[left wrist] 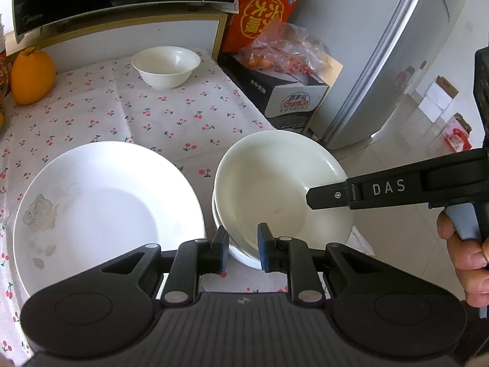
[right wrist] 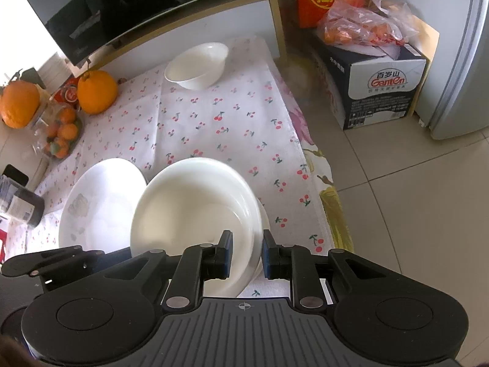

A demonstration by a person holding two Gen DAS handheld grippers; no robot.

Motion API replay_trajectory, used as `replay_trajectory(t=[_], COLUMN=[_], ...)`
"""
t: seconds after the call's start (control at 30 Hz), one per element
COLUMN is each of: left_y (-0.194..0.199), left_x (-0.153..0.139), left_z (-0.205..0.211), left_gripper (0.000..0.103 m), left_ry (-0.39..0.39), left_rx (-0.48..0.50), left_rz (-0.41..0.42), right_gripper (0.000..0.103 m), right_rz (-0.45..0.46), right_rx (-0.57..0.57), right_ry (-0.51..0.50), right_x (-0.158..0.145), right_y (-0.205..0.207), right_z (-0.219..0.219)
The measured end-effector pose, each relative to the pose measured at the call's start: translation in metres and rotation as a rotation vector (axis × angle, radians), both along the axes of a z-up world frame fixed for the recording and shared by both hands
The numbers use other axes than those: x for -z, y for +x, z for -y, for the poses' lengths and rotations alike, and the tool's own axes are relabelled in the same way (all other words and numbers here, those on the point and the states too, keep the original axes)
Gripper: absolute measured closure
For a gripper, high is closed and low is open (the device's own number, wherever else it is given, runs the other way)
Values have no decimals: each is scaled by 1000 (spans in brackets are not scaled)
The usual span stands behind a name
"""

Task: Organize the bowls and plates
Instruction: 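Open both tools to release the stacked white bowls, then move both open tools toward the small white bowl by the microwave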

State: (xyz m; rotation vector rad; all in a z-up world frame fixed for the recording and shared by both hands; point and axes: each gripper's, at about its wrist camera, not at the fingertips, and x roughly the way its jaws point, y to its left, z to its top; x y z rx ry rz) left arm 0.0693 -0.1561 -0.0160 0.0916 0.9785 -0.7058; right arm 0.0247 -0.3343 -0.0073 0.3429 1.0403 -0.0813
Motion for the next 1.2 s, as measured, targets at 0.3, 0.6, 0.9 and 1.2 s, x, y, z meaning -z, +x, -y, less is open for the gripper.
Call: replay_trajectory(t=[0.3, 0.6, 0.9, 1.2], left_y=[1, 2, 2, 12], left_x=[-1, -1, -4, -12], left_z=[-4, -5, -5, -6], left_gripper=[76, 60, 35, 7], left_ry=[4, 10, 6, 18], left_rx=[-26, -47, -59, -100], left_rz=[14, 27, 56, 98], right_gripper=[75, 70, 43, 19], right_rz=[25, 30, 38, 95], right_rx=[17, 32, 55, 65], right_ry=[2, 18, 38, 8], right_x=[-6, -6, -8, -12], right_y=[1, 0, 2, 10], right_z=[5, 10, 15, 14])
